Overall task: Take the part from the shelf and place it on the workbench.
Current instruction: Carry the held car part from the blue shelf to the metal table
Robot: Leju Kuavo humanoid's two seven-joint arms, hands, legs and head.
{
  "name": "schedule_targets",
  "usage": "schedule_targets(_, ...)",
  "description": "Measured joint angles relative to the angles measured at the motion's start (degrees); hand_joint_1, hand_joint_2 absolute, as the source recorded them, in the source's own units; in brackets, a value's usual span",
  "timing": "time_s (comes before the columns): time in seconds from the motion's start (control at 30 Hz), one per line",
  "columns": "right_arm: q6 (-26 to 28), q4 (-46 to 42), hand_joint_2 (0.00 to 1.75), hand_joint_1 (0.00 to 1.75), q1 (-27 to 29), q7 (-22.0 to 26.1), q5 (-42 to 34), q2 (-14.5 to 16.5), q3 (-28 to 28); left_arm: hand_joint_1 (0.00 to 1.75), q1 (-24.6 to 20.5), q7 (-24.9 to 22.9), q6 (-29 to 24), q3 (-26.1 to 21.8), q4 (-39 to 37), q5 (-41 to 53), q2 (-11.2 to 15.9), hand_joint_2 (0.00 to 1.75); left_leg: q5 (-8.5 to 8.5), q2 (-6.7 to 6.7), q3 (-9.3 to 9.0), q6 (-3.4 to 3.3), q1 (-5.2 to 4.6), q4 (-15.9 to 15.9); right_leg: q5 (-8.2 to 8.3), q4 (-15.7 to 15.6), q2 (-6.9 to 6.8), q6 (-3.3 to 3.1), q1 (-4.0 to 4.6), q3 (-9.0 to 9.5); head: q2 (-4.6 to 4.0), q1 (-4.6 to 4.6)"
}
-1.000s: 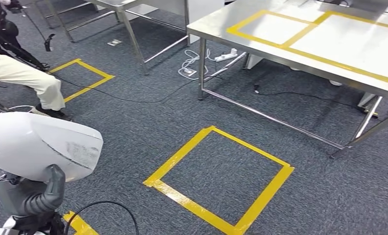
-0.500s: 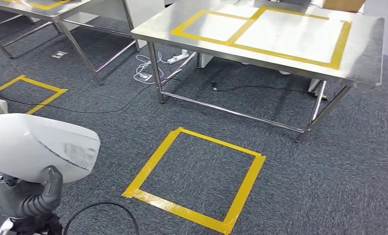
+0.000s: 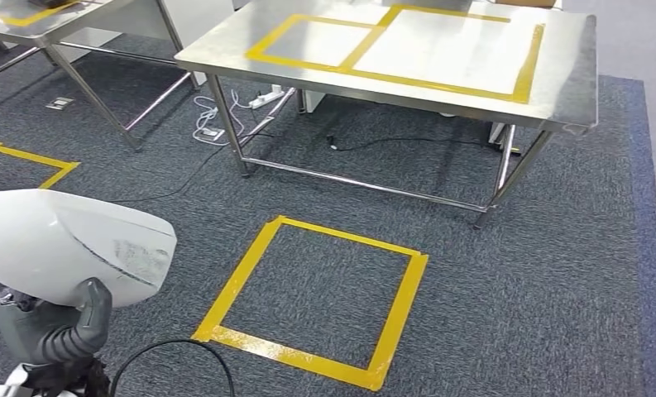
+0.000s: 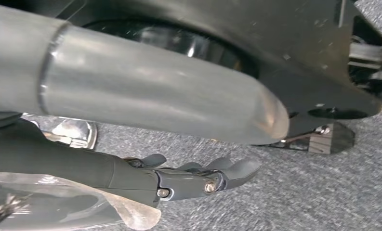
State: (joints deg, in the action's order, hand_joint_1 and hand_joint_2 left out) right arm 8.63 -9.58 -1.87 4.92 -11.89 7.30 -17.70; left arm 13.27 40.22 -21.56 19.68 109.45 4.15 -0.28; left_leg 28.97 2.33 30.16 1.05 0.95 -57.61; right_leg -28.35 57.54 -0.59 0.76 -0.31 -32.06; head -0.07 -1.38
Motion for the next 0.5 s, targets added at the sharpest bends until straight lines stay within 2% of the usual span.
schedule_targets(0.07,0.0,0.0,0.00,0.00,0.0,-0.1,0.1,0.0,0.0,1.75,-0.1,0.0,0.0,0.0,0.0,0.0,0.0,1.75,1.61,-0.71,0.77,0.55,0.15,-2.7,-0.12,-0.4,0.27,-0.74,-0.22,1.17,0.00,0.32)
schedule_targets(0.1,0.0,0.0,0.00,0.00,0.0,-0.1,0.2,0.0,0.0,1.75,-0.1,0.0,0.0,0.0,0.0,0.0,0.0,1.75,3.00,-1.16,2.31,0.68,0.20,-6.0,-0.23,-0.5,0.39,-1.06,-0.29,1.58,0.00,0.55)
schedule_targets(0.17,0.0,0.0,0.00,0.00,-0.1,-0.1,0.3,0.0,-0.1,1.75,0.0,0.0,0.0,0.0,0.0,0.0,0.0,1.75,5.62,-1.58,7.00,0.76,0.16,-14.1,-0.73,-0.4,0.75,-1.47,-0.20,2.24,0.00,0.75)
schedule_targets(0.2,0.0,0.0,0.00,0.00,0.0,-0.1,0.4,0.0,-0.1,1.75,0.1,0.0,0.0,0.0,-0.1,0.0,0.0,1.75,5.72,-1.63,8.89,0.73,0.15,-16.7,-1.09,-0.4,1.00,-1.55,-0.12,2.66,0.00,0.76)
schedule_targets(0.23,0.0,0.0,0.00,0.00,0.0,-0.1,0.5,0.0,-0.1,1.75,0.1,0.0,0.0,0.0,-0.1,0.0,0.0,1.75,4.55,-1.66,9.83,0.61,0.13,-17.1,-1.50,-0.4,1.27,-1.55,-0.05,3.17,0.00,0.75)
schedule_targets(0.27,0.1,0.0,0.00,0.00,0.1,0.0,0.5,0.0,-0.1,1.75,0.1,0.0,0.0,0.0,-0.1,0.0,0.0,1.75,2.20,-1.69,9.69,0.37,0.09,-15.1,-1.98,-0.4,1.57,-1.52,0.02,3.82,0.00,0.77)
schedule_targets(0.33,0.1,0.0,0.00,0.00,0.1,0.0,0.6,0.0,-0.1,1.75,0.1,0.0,0.0,0.0,-0.1,0.0,0.1,1.75,-2.96,-1.94,7.55,-0.43,-0.18,-8.1,-3.01,-0.5,2.03,-1.30,0.17,4.97,0.00,0.73)
schedule_targets(0.37,0.1,0.0,0.00,0.00,0.0,0.0,0.6,0.1,-0.2,1.75,0.1,0.0,0.0,-0.1,-0.1,0.0,0.1,1.75,-4.34,-2.10,6.39,-0.85,-0.36,-5.0,-3.53,-0.5,2.25,-1.02,0.26,5.25,0.00,0.73)
schedule_targets(0.4,0.1,0.0,0.00,0.00,0.0,0.0,0.6,0.1,-0.2,1.75,0.1,0.0,0.0,0.0,-0.1,0.0,0.0,1.75,-4.61,-2.24,5.63,-1.19,-0.55,-3.1,-3.92,-0.6,2.31,-0.67,0.28,5.34,-0.01,0.67)
schedule_targets(0.5,0.2,0.0,0.00,0.00,0.0,0.0,0.6,0.2,-0.3,1.75,0.0,0.0,0.0,-0.1,-0.1,0.0,0.0,1.75,-3.57,-2.42,4.47,-1.95,-0.61,-0.9,-3.80,-0.2,2.07,0.59,0.13,5.73,0.00,0.62)
